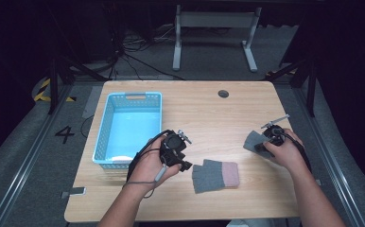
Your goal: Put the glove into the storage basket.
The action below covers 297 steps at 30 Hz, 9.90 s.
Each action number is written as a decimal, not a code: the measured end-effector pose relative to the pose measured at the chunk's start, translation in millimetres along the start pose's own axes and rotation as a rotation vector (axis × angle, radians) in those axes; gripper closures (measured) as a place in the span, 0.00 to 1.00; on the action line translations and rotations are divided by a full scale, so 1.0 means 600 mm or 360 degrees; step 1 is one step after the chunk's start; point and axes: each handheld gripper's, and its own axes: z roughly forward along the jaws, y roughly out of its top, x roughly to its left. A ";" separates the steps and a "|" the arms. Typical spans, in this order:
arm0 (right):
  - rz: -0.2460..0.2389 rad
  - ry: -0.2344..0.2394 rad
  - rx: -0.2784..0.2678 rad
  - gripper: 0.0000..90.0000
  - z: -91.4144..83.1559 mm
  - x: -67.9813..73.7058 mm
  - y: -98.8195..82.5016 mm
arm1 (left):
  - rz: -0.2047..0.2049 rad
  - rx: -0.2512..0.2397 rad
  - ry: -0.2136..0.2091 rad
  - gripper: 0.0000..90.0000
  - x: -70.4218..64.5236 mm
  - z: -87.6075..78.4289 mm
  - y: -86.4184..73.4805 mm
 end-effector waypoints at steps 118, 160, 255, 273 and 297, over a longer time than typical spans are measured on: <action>-0.0792 0.0428 -0.0099 0.84 -0.056 0.256 0.042 | -0.0031 -0.0010 0.0010 0.64 0.007 -0.010 -0.012; -0.1010 0.0338 -0.0001 0.79 -0.008 0.287 0.039 | -0.0019 0.0004 0.0007 0.64 0.006 -0.008 -0.010; -0.0479 0.0376 0.0274 0.92 -0.017 0.196 -0.013 | 0.0084 0.0517 -0.0176 0.86 -0.009 0.138 -0.004; -0.0320 0.0415 0.0194 0.94 -0.053 0.194 -0.012 | 0.0099 0.0404 -0.0114 0.97 -0.015 0.098 0.005; -0.0196 0.0430 0.0244 0.93 -0.035 0.172 -0.012 | 0.0082 0.0458 -0.0153 0.96 -0.009 0.119 0.012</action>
